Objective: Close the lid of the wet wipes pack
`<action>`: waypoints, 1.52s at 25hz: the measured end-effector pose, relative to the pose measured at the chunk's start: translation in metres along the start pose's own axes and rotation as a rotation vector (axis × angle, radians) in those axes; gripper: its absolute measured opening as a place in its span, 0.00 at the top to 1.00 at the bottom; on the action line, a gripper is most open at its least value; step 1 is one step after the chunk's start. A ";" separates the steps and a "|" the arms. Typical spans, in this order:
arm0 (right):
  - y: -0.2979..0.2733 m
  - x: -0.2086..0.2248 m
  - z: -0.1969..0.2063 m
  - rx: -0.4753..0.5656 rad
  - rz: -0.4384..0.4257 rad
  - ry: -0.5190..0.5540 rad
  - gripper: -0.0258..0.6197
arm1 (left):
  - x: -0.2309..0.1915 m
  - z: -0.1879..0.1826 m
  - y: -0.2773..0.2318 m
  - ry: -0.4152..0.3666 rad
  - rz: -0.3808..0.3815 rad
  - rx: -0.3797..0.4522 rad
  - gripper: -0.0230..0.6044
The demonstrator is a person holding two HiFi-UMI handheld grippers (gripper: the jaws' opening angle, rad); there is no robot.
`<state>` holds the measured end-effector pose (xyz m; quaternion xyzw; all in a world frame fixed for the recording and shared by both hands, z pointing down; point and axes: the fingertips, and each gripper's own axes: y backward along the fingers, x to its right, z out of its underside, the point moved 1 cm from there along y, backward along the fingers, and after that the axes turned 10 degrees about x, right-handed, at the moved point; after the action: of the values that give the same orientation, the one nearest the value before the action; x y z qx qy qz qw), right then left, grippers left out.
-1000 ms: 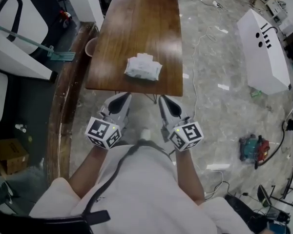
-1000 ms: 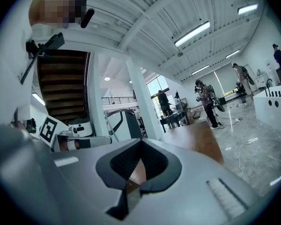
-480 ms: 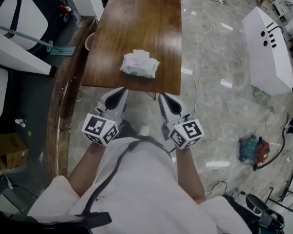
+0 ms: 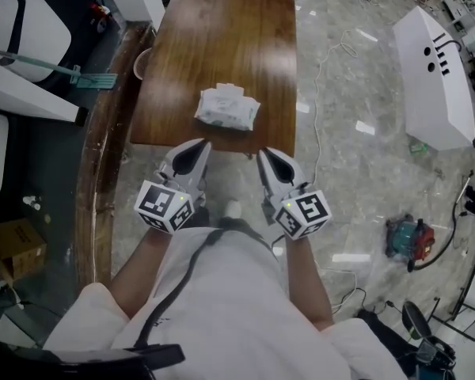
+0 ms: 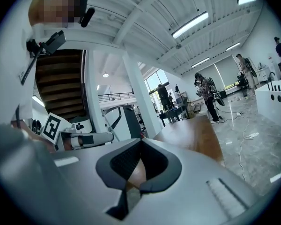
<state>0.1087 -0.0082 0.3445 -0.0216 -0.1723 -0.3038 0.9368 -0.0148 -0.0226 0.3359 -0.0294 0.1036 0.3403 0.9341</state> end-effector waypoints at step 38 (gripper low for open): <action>-0.127 0.082 0.097 -0.169 0.070 0.048 0.94 | -0.118 0.100 -0.078 0.076 0.047 -0.159 0.96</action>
<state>0.0672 -0.1431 0.4550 -0.0992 -0.1227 -0.2849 0.9455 -0.0359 -0.1441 0.4572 -0.1140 0.1123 0.3681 0.9159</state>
